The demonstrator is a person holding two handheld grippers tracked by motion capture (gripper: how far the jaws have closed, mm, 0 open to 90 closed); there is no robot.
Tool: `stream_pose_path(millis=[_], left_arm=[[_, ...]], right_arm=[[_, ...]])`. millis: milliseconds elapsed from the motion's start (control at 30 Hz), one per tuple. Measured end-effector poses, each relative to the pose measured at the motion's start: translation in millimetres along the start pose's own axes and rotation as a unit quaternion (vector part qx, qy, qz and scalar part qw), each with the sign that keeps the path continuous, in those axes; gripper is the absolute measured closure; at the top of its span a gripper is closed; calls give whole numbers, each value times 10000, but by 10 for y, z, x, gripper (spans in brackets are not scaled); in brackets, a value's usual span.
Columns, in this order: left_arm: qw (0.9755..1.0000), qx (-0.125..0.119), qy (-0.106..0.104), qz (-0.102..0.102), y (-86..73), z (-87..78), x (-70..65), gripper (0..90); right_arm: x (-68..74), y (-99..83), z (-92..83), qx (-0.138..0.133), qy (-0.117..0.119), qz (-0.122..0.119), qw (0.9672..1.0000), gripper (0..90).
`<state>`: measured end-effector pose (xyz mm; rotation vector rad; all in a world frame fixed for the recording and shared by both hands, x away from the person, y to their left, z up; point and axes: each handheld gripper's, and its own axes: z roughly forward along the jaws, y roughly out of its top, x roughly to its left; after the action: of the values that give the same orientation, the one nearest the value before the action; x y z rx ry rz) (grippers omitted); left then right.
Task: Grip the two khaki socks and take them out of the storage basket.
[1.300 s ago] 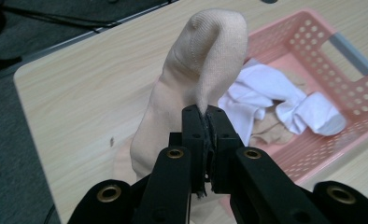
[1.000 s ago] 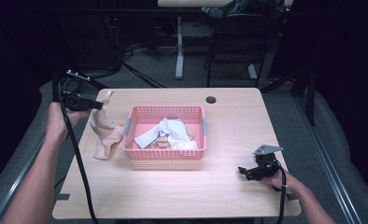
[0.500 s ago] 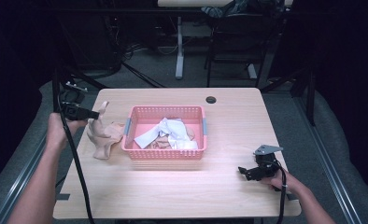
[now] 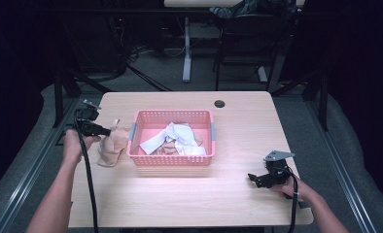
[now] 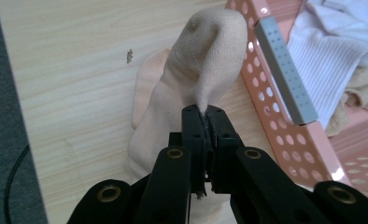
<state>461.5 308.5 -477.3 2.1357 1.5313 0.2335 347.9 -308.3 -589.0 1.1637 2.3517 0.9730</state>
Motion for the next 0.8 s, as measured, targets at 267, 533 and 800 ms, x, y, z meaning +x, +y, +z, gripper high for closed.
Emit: stream_pose_path(millis=[267,533,800], left_arm=[[9995,172,-84,-233,-81,327,60,872],[9990,287,-79,-338,-115,550,81,869],[9987,198,-66,-470,-148,616,113,855]], right_arm=[[-1,0,-1,4,7,-1,10000,0],[0,0,0,1,2,1,10000,0],[0,0,0,0,3,2,10000,0]])
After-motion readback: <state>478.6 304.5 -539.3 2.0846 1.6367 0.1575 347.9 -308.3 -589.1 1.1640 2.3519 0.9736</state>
